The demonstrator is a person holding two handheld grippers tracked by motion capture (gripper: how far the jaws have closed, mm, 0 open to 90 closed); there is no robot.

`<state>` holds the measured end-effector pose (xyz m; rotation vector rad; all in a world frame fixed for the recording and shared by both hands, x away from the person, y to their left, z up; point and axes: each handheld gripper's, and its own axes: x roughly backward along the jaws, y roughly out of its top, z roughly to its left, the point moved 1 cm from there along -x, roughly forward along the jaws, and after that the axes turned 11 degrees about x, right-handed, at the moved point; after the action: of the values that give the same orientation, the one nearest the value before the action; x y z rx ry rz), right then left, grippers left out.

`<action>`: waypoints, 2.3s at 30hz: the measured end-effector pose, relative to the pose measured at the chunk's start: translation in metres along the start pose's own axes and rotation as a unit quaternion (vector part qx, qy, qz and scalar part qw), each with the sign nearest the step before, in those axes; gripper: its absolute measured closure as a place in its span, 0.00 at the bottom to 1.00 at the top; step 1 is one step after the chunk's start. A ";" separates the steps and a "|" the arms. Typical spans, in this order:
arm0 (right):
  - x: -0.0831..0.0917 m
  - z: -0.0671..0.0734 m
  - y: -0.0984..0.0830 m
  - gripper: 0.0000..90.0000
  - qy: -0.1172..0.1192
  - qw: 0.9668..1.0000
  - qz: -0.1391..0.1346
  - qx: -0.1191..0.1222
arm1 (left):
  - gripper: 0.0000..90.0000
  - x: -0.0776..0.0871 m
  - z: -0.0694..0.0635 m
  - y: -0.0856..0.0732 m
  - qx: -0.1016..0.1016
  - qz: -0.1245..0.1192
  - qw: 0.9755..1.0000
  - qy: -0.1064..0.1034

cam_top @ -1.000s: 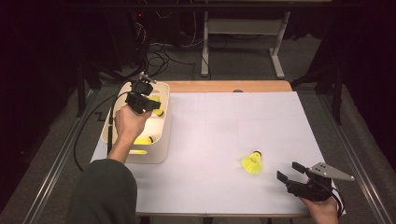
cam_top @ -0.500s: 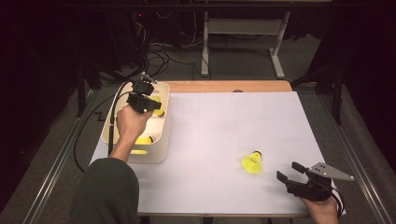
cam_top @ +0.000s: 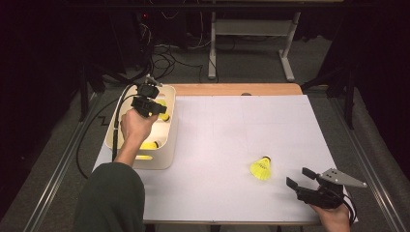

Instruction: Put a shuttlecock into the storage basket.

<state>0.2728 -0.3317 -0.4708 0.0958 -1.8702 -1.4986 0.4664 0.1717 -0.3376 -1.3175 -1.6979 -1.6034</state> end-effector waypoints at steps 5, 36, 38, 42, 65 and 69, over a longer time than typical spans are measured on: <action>0.000 0.000 0.000 0.28 0.000 1.000 0.001 -0.001 | 0.99 -0.002 0.001 0.001 0.004 0.003 1.000 0.002; -0.001 0.001 0.000 0.28 0.003 1.000 0.002 0.001 | 0.98 -0.026 0.012 0.001 0.032 0.025 0.999 0.001; -0.001 0.001 0.001 0.28 0.005 1.000 0.002 0.001 | 0.98 -0.028 0.012 0.000 0.033 0.027 0.999 0.001; -0.001 0.001 0.001 0.28 0.005 1.000 0.002 0.002 | 0.97 -0.028 0.011 -0.001 0.029 0.028 0.999 0.001; -0.001 0.001 0.001 0.27 0.002 1.000 0.001 0.004 | 0.51 0.008 0.005 -0.004 0.026 -0.031 0.999 0.005; -0.002 0.001 0.001 0.28 0.002 1.000 0.002 0.005 | 0.49 0.013 0.004 -0.005 0.025 -0.040 0.999 0.001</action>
<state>0.2736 -0.3295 -0.4707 0.1001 -1.8725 -1.4864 0.4570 0.1803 -0.3299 -1.2388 -1.7975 -1.5947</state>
